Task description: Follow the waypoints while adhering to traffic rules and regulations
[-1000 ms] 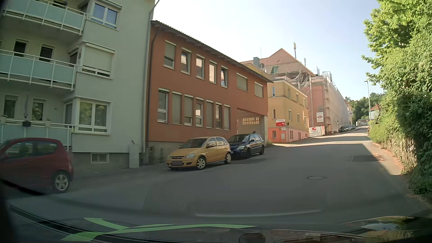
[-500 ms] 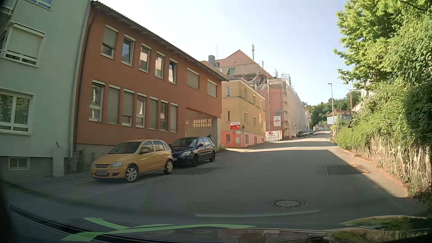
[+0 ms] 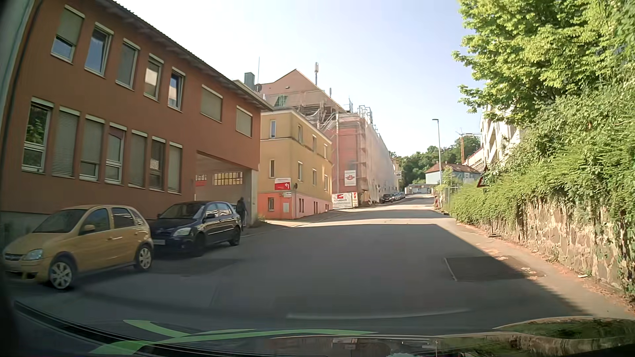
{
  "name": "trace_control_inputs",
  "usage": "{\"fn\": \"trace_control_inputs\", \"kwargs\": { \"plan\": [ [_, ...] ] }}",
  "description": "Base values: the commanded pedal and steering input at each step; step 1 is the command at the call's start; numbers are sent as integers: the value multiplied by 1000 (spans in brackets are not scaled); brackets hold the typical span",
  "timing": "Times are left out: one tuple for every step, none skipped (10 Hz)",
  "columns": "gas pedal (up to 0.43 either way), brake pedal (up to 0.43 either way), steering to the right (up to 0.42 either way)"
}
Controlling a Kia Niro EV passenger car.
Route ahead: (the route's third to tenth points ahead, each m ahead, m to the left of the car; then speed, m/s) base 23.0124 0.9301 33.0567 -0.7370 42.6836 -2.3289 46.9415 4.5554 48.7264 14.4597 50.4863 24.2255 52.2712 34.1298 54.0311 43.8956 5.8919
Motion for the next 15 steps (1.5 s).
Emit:
{"fn": "trace_control_inputs", "kwargs": {
  "plan": [
    [157,0,134],
    [157,0,111],
    [157,0,106],
    [157,0,105],
    [150,0,105],
    [150,0,105],
    [150,0,104],
    [130,0,96],
    [87,0,84],
    [79,0,73],
    [79,0,66],
    [79,0,62],
    [79,0,59],
    [79,0,50],
    [79,0,42]
  ]
}}
